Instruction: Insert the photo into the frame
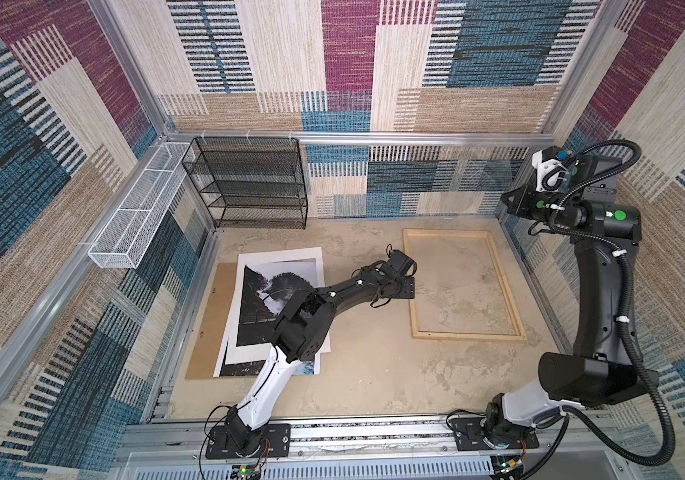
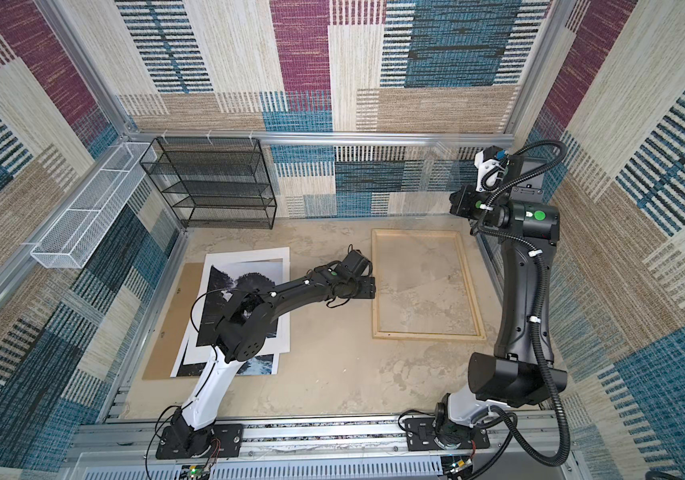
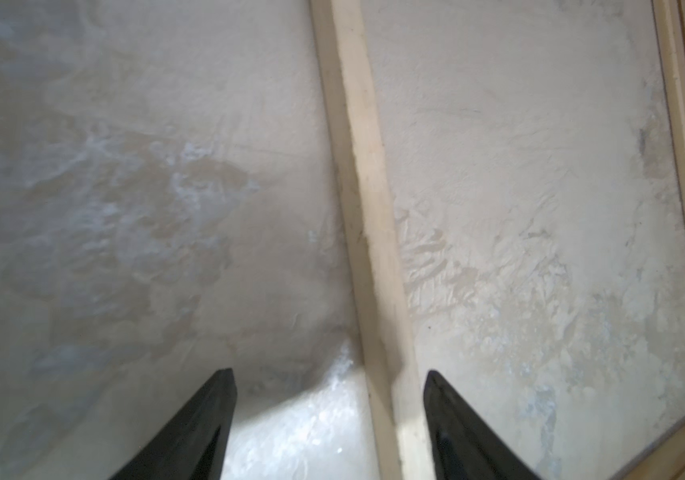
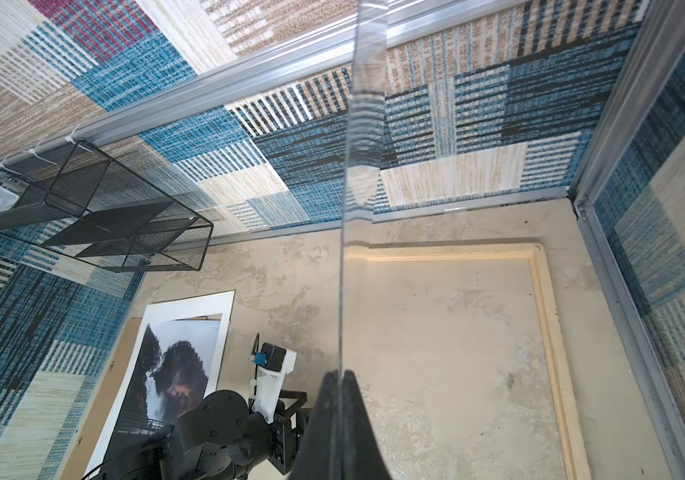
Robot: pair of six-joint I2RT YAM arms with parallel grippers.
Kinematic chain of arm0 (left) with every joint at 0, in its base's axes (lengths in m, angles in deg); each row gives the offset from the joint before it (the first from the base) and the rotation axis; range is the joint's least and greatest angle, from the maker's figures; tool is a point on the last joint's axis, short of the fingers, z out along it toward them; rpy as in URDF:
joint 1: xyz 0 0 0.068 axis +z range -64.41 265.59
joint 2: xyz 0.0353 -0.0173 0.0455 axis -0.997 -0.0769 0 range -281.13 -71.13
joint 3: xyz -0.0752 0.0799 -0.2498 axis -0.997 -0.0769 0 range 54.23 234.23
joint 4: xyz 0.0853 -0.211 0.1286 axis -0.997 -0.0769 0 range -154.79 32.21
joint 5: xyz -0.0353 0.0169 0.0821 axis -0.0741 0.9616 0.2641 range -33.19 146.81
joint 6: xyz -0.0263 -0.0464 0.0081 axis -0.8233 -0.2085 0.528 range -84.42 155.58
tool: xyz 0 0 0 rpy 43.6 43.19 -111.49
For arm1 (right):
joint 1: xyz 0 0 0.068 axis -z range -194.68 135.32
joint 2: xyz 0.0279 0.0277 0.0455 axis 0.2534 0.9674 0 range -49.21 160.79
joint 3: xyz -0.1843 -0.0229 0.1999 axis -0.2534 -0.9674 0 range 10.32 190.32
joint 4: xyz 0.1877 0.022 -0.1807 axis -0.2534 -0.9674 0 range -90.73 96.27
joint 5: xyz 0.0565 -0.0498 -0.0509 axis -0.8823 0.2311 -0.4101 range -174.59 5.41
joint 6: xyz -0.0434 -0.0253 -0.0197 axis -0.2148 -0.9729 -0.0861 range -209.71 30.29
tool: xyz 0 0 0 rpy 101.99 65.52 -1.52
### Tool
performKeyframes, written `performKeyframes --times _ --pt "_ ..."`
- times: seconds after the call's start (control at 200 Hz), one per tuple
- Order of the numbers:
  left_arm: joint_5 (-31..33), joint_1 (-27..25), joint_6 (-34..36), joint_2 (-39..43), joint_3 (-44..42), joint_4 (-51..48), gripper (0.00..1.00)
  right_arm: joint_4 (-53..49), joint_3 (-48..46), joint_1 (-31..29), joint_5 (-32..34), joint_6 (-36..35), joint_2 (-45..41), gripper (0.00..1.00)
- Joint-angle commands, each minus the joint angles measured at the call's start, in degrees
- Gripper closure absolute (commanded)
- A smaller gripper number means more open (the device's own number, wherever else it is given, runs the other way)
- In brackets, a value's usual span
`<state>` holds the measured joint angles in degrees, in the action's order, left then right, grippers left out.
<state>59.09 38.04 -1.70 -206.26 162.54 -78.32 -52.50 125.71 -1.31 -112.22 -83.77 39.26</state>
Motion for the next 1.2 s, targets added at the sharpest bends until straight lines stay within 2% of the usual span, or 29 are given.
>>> performKeyframes --times 0.0,0.08,0.21,0.285,0.531,0.656,0.896,1.012,1.197 --pt "2.7 -1.1 1.6 -2.8 4.5 -1.2 0.27 2.5 -1.9 0.6 -0.3 -0.8 -1.5 1.0" --pt "4.9 -1.8 2.2 -5.6 9.2 -4.7 0.32 3.6 -3.7 1.1 -1.0 -0.8 -2.5 1.0" --pt "7.2 -1.7 2.2 -8.7 14.5 -9.3 0.48 5.3 -6.5 1.5 -1.8 -0.9 -3.7 1.0" --pt "8.4 -1.8 2.1 -8.7 14.4 -9.8 0.59 6.0 -7.8 1.7 -2.0 -0.8 -4.4 1.0" --pt "9.8 -1.0 1.6 -7.2 11.7 -9.8 0.79 8.9 -11.9 2.0 -4.1 -0.5 -6.4 1.0" --pt "10.6 0.2 0.4 -4.4 6.4 -9.7 0.83 11.4 -15.2 2.0 -6.7 0.0 -7.8 1.0" --pt "14.8 3.5 -3.3 7.7 -13.2 -4.9 0.84 18.4 -23.4 2.1 -13.4 2.9 -9.6 1.0" --pt "14.7 5.4 -5.3 12.8 -22.0 -1.9 0.85 21.8 -27.7 2.1 -17.3 4.9 -10.3 1.0" --pt "17.1 6.7 -7.0 16.3 -27.5 -2.7 0.85 29.9 -35.1 2.1 -24.8 10.6 -11.3 1.0"
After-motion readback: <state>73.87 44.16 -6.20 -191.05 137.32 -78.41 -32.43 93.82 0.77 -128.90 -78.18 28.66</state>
